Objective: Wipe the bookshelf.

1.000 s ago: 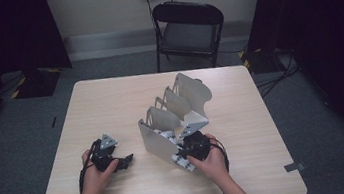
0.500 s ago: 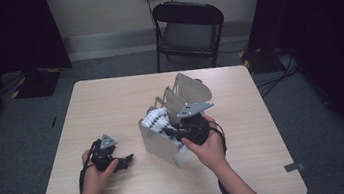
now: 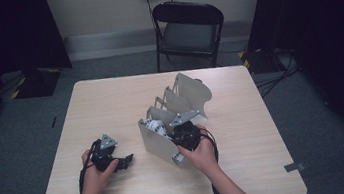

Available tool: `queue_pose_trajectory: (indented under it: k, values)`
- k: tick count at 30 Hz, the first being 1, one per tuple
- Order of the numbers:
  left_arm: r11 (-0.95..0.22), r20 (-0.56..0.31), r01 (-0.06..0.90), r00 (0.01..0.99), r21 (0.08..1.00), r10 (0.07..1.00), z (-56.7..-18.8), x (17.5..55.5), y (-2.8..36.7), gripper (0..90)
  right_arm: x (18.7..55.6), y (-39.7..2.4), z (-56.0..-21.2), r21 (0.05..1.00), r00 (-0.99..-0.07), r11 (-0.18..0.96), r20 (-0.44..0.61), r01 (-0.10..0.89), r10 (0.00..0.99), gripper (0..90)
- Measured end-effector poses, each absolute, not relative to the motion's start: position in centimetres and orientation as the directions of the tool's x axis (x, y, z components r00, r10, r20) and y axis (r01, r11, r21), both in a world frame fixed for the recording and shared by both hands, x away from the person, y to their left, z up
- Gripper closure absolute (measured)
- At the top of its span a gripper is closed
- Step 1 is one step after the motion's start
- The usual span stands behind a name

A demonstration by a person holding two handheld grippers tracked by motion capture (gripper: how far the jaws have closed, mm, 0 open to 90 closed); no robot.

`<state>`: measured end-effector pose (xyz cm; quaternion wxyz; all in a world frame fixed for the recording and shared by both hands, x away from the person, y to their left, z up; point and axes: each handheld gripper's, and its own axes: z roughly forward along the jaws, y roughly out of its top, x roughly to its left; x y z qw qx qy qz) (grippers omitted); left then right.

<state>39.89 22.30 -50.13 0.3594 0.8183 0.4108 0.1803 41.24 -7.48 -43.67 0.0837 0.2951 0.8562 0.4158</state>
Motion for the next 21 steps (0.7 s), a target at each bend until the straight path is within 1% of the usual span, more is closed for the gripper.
queue_pose_trajectory:
  k: [13,17,21]
  values:
    - [-0.401,-0.004,0.545,0.597,0.736,0.802,-50.1,39.9,22.3,10.8,40.5,-8.0,-47.6,0.692,-0.803,0.533,0.114,0.487,0.585,78.3]
    - [-0.404,0.000,0.543,0.598,0.736,0.802,-50.1,39.9,22.3,10.8,40.3,-8.4,-47.8,0.694,-0.800,0.525,0.121,0.492,0.588,78.3]
    - [-0.404,0.000,0.543,0.597,0.736,0.802,-50.1,39.9,22.3,10.8,40.1,-9.0,-47.1,0.703,-0.800,0.518,0.123,0.488,0.587,78.2]
